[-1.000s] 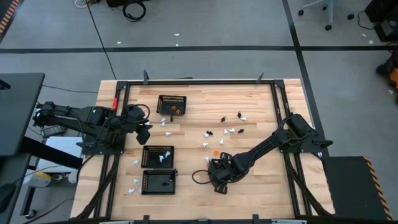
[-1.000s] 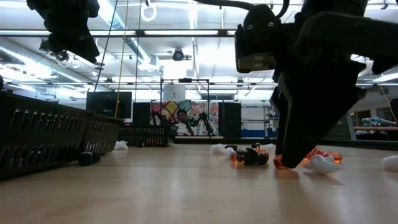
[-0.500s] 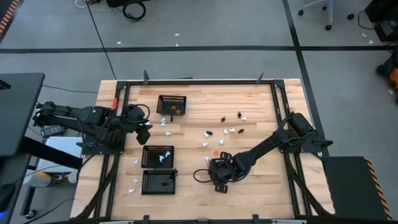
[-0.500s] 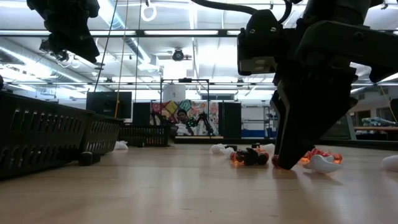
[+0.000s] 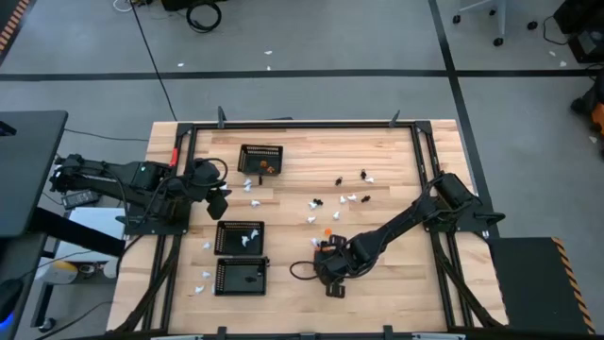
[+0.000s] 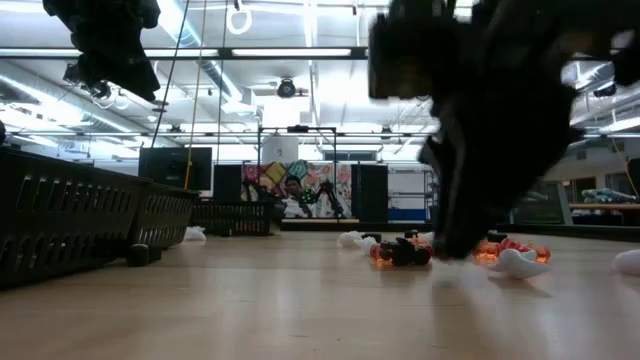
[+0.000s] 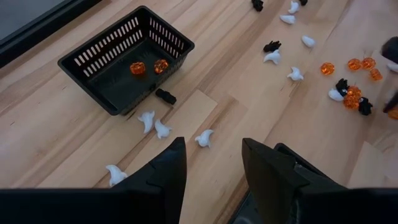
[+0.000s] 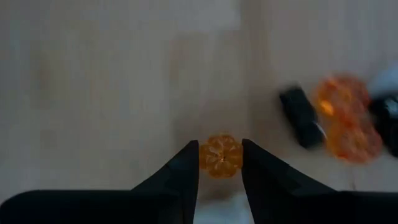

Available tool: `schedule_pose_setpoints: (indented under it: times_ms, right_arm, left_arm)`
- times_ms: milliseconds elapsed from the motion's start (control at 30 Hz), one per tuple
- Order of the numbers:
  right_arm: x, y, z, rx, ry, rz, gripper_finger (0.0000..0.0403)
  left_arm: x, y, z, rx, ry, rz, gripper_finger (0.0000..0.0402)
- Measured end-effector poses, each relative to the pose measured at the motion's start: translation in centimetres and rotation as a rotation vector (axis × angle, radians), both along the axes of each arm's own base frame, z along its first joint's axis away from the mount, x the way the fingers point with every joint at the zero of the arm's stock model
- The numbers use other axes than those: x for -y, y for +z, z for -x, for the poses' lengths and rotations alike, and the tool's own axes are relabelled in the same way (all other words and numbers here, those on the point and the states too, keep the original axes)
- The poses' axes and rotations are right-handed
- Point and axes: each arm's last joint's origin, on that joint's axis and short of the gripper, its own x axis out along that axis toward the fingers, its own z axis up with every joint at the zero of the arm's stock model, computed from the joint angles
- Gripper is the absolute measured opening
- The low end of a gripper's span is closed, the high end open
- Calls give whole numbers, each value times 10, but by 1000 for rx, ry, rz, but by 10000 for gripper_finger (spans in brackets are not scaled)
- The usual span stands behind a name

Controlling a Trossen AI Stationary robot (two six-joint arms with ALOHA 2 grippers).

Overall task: Sort Halloween decoration
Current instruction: Put the orange pumpkin toy into the top black bin

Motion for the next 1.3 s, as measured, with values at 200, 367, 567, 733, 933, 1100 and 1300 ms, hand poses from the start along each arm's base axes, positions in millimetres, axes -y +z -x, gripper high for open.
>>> schedule_pose_setpoints:
  times_ms: [200, 367, 567, 733, 933, 1100, 1300]
  right_arm:
    - [9, 15, -17, 60, -7, -6, 112]
    - [27, 25, -32, 102, -20, -4, 112]
    - [63, 39, -53, 165, -23, 19, 112]
    - [102, 46, -66, 189, -26, 18, 112]
    - [152, 50, -76, 234, -53, 8, 112]
    - [193, 53, -80, 287, -81, 4, 112]
    - [235, 59, -82, 385, -135, 15, 112]
  left_arm:
    - [0, 0, 0, 0, 0, 0, 162]
    - [0, 0, 0, 0, 0, 0, 162]
    - [0, 0, 0, 0, 0, 0, 162]
    - [0, 0, 0, 0, 0, 0, 162]
    - [0, 0, 0, 3, 8, -10, 162]
    - [-2, 1, 0, 11, 45, -54, 162]
    - [-7, 1, 0, 20, 111, -95, 162]
